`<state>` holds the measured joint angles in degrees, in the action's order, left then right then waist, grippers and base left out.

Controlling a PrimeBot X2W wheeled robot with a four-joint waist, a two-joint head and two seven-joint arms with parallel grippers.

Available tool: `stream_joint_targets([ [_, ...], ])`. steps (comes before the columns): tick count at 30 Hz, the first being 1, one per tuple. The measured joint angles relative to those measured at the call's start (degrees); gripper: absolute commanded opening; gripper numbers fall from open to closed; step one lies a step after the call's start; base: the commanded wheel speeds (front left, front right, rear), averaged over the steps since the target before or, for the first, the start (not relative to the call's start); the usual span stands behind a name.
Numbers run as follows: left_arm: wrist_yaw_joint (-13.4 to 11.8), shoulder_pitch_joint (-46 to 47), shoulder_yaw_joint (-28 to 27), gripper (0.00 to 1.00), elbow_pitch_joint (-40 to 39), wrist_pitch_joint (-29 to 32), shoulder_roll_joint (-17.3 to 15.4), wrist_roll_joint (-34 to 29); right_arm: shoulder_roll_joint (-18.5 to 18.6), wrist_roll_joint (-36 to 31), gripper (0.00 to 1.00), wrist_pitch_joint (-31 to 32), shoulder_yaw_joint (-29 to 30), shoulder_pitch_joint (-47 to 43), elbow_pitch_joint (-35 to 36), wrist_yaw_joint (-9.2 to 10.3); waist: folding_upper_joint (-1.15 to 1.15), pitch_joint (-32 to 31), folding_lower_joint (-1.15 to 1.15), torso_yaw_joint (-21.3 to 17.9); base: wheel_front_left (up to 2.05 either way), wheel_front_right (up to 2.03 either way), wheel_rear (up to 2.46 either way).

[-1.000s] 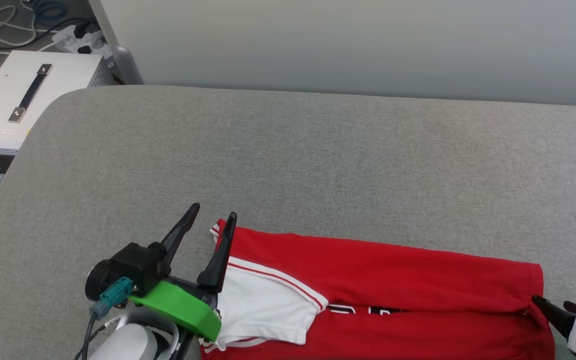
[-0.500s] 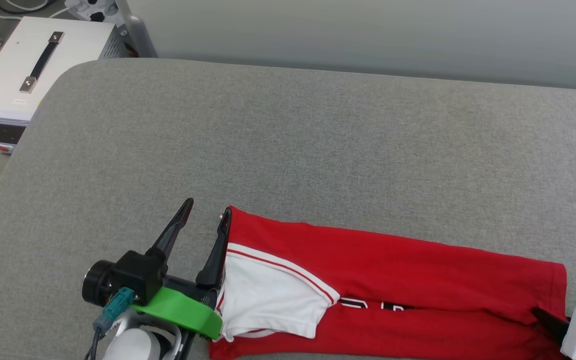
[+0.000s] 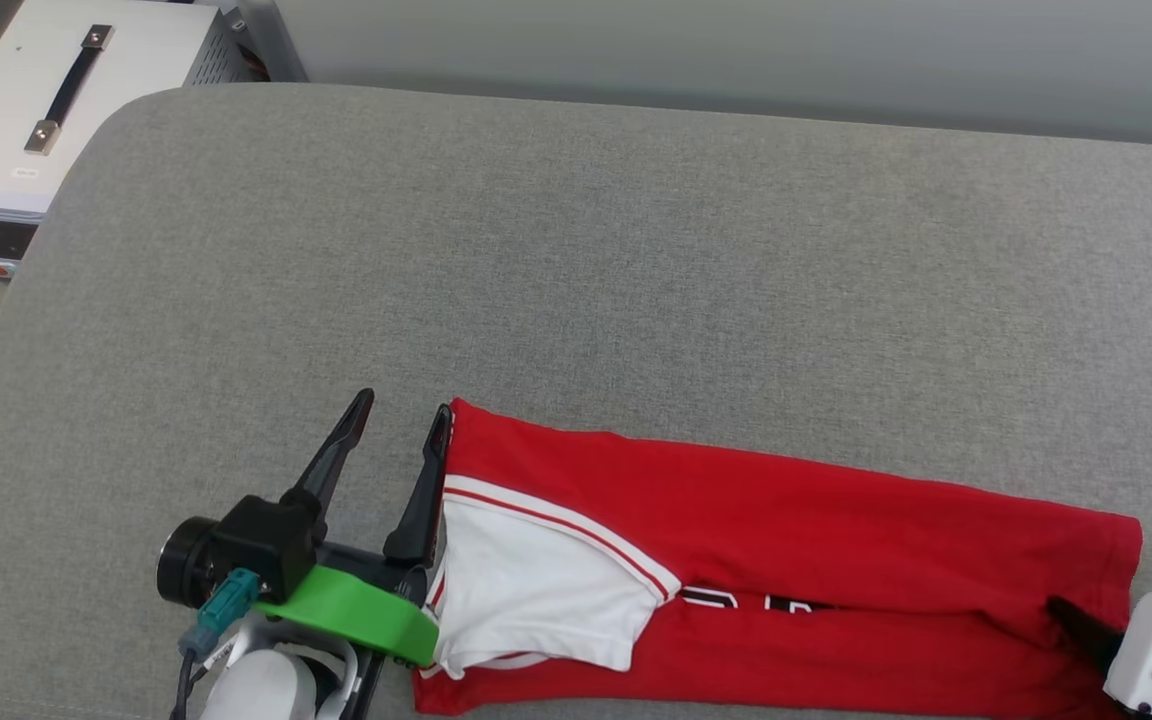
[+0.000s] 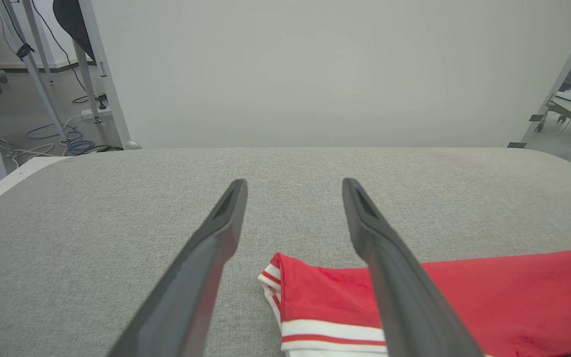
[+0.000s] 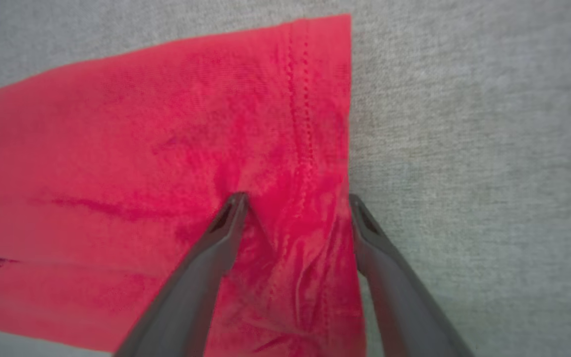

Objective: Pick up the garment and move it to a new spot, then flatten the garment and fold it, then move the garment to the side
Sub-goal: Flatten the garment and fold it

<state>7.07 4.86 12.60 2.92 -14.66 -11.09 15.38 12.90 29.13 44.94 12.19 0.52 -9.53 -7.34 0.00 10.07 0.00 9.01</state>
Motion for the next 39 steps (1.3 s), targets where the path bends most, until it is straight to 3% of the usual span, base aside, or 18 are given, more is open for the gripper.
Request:
stream_joint_targets([
  [8, 0.0, 0.2, 0.1, 1.0, 0.3, 0.0, 0.0, -0.1, 0.5, 1.9, 1.0, -2.0, -4.0, 1.4, -2.4, 0.58, 0.0, -0.1, 0.0, -0.2, 0.0, 0.0, 0.0],
  [9, 0.0, 0.2, 0.2, 1.0, 0.3, 0.0, -0.1, -0.1, 0.6, 2.0, 0.77, -2.2, -4.3, 1.6, -2.7, 0.6, 0.0, -0.2, 0.0, -0.2, 0.0, 0.0, 0.0],
  [10, 0.1, 0.2, 0.2, 1.0, 0.4, 0.0, -0.1, -0.1, 0.7, 2.0, 0.4, -2.5, -4.6, 1.8, -3.0, 0.6, 0.0, -0.3, 0.0, -0.2, 0.0, 0.0, 0.0],
  [11, 0.1, 0.2, 0.3, 1.0, 0.4, 0.0, -0.1, 0.0, 0.9, 2.1, 0.13, -3.0, -5.1, 1.9, -3.3, 0.6, 0.0, -0.4, 0.0, -0.2, 0.0, 0.0, 0.0],
  [12, 0.2, 0.2, 0.3, 1.0, 0.5, 0.0, -0.1, 0.2, 1.1, 2.1, 0.0, -3.8, -5.6, 2.0, -3.5, 0.6, 0.0, -0.5, 0.0, -0.2, 0.0, 0.0, 0.0],
  [26, 0.3, 0.1, 0.7, 1.0, 1.6, 0.0, -0.9, 0.9, 4.4, 4.0, 0.0, -9.9, -6.8, 2.0, -7.7, -0.26, 0.0, -3.4, 0.0, -1.0, 0.0, 0.0, 0.0],
  [39, 0.3, -0.1, 1.6, 1.0, 1.8, 0.0, -1.5, 1.7, 12.5, 4.2, 0.0, -12.0, -2.8, 0.4, -9.7, -0.25, 0.01, -6.2, 0.0, -2.4, 0.0, 0.0, 0.0],
])
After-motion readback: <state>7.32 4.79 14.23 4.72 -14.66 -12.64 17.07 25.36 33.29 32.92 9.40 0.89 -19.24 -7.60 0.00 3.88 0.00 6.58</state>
